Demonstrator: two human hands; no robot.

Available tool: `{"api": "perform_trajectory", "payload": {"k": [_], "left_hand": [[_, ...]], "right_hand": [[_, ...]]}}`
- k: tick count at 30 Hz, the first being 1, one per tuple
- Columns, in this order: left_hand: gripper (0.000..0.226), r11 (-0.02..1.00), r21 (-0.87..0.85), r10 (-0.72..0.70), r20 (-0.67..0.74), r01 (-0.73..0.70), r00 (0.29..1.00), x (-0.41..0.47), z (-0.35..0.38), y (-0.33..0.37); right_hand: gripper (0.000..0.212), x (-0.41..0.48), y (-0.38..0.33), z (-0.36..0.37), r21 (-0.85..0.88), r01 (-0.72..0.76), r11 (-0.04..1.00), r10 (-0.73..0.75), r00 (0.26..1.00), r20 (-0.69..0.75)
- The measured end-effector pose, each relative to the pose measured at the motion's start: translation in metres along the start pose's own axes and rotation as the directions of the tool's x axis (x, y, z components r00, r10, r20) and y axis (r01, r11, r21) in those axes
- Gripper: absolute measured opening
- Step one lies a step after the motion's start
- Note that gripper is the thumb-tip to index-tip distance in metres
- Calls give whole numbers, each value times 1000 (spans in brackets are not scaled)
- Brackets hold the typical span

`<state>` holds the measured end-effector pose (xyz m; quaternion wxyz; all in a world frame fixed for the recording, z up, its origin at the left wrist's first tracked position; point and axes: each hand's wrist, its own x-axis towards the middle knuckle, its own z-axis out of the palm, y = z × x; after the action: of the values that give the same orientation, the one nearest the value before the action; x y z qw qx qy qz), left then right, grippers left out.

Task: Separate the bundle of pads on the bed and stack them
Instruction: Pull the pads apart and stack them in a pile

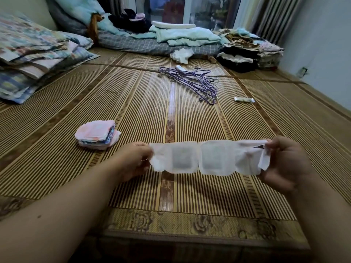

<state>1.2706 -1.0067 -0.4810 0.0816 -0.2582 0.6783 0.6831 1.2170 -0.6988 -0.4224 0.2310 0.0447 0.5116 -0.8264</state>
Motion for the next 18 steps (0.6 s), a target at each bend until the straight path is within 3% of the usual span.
{"api": "perform_trajectory", "payload": {"k": [3, 6, 8, 11, 14, 18], "left_hand": [[25, 994, -61, -85, 64, 89, 994, -1, -12, -1], [16, 982, -128, -126, 82, 136, 989, -4, -20, -2], [17, 984, -122, -125, 67, 132, 990, -6, -21, -2], [31, 988, -111, -105, 38, 108, 994, -6, -19, -3], [29, 996, -48, -77, 21, 78, 997, -7, -18, -4], [24, 999, 16, -51, -49, 52, 997, -6, -20, -2]], "right_hand": [[47, 2, -1, -1, -6, -27, 1000, 26, 997, -75], [39, 4, 0, -4, -25, -53, 998, 49, 988, -146], [30, 7, 1, -6, -58, -71, 996, 58, 979, -194], [33, 11, 3, -8, -69, -84, 994, 66, 971, -228], [31, 15, 4, -11, -84, -89, 992, 66, 966, -251], [11, 18, 8, -15, -354, -136, 925, -10, 924, -381]]}}
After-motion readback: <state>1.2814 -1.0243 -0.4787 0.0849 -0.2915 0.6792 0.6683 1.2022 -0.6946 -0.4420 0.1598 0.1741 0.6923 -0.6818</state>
